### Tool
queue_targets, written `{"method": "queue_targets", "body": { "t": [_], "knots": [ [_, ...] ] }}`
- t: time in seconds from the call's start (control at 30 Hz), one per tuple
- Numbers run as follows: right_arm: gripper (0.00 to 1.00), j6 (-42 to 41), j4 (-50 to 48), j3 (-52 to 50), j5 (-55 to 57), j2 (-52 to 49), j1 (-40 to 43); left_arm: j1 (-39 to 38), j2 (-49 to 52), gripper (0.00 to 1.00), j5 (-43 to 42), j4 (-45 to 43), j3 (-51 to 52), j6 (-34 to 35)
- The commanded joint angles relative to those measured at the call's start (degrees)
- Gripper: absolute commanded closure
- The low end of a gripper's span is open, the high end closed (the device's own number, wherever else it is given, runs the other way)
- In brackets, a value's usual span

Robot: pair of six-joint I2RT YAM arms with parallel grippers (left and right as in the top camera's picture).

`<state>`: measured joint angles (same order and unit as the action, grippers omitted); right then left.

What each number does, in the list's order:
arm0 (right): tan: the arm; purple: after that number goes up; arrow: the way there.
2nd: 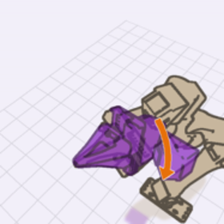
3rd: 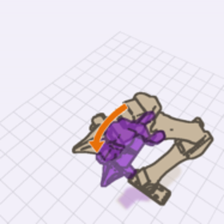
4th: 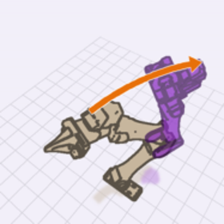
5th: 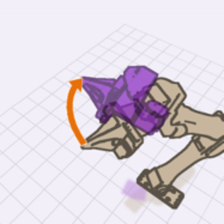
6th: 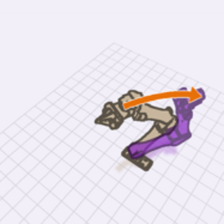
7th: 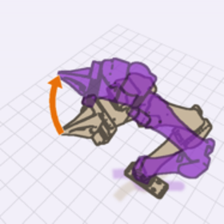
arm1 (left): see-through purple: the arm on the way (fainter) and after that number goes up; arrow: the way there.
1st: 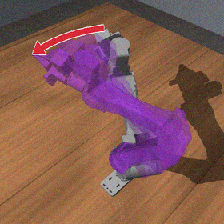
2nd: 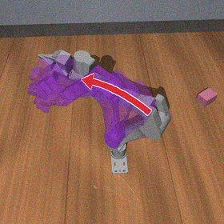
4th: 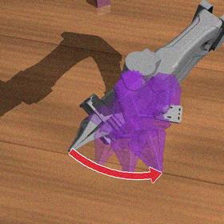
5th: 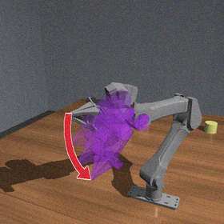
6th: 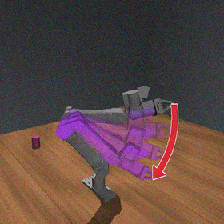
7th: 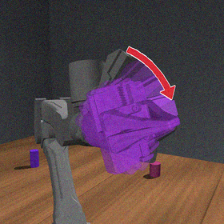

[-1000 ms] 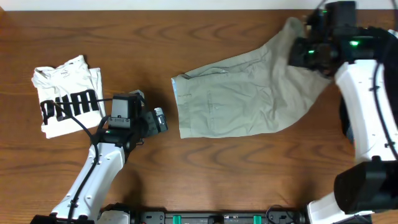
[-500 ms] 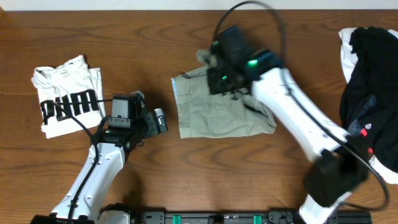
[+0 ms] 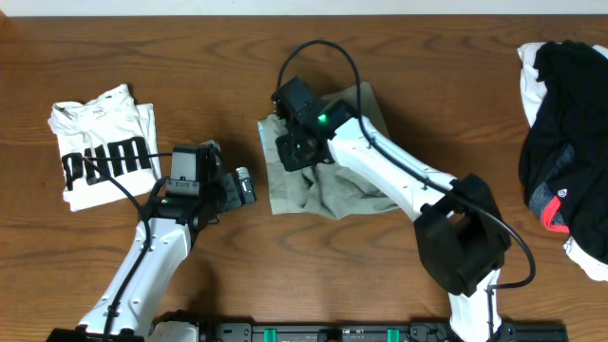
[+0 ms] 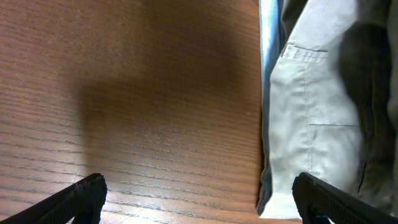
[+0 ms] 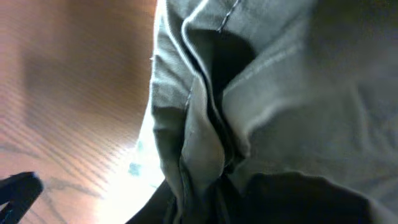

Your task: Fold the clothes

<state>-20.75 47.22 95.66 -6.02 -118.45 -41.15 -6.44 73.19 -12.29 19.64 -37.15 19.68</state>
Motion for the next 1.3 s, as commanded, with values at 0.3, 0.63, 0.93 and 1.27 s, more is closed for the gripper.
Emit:
{"method": "queue_targets", "body": {
  "t": [0.3, 0.63, 0.93, 1.27],
  "knots": [
    [0.59, 5.7, 1.86, 0.9, -6.62, 9.01, -0.31, 0.26, -0.22, 0.02, -0.15, 0.24, 0.15, 0.48],
    [0.59, 7.52, 8.09, 0.81, 3.74, 19.1, 4.48, 0.26, -0.22, 0.02, -0.13, 0.24, 0.15, 0.48],
    [0.61, 7.52, 14.56, -0.72, 0.61, 9.55, 6.29, 0.26, -0.22, 0.02, -0.15, 0.31, 0.17, 0.48],
    [0.61, 7.06, 14.36, -7.69, 0.63, -0.09, 6.01, 0.26, -0.22, 0.02, -0.15, 0.24, 0.15, 0.48]
  ]
}}
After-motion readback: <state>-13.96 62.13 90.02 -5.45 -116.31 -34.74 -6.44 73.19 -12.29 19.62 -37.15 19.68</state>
